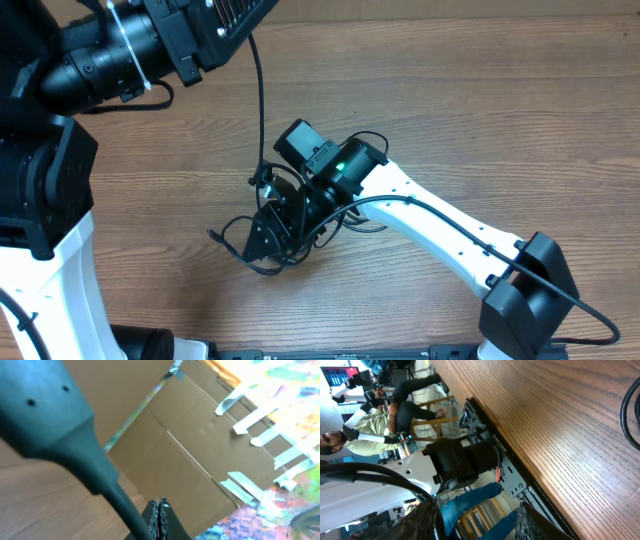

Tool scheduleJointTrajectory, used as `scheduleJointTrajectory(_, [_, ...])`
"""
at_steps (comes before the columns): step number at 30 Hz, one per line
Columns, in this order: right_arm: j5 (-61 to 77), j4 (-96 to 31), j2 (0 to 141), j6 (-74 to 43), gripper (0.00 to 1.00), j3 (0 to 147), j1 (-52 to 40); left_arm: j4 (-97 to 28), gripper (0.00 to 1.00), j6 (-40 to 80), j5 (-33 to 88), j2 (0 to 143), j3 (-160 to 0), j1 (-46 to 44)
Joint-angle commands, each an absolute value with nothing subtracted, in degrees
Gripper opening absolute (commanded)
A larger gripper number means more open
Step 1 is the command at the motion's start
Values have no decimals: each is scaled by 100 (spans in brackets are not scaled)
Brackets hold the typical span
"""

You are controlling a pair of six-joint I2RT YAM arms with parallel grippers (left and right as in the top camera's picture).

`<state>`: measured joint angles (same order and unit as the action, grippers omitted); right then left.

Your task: Untangle cables

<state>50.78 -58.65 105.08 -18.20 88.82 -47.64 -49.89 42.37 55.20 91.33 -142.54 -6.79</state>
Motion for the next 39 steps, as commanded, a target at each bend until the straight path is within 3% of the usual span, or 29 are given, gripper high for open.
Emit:
scheduleJointTrajectory(1, [4969,-5883,10514,-1752,51,8910,-4908,-4834,4,4480,5642,9146,-14271,-716])
scheduleJointTrajectory(7, [5293,-5800,10514,-1747,48,8910,-4810,-5076,4,4270,5647,9150,-14269,-716])
scheduleJointTrajectory(22, [6700,-5688,10514,-1035,51,8910,-4641,-5395,4,3854,5631,9159,-14269,-716])
scheduleJointTrajectory(36, [5675,-5889,10514,-1074,52,8910,-4971,-4477,4,4497,5498,9183,-14269,-716])
scheduleJointTrajectory(39, [4899,-5907,10514,-1562,52,8910,-5011,-4340,4,4727,5520,9183,-14269,-716])
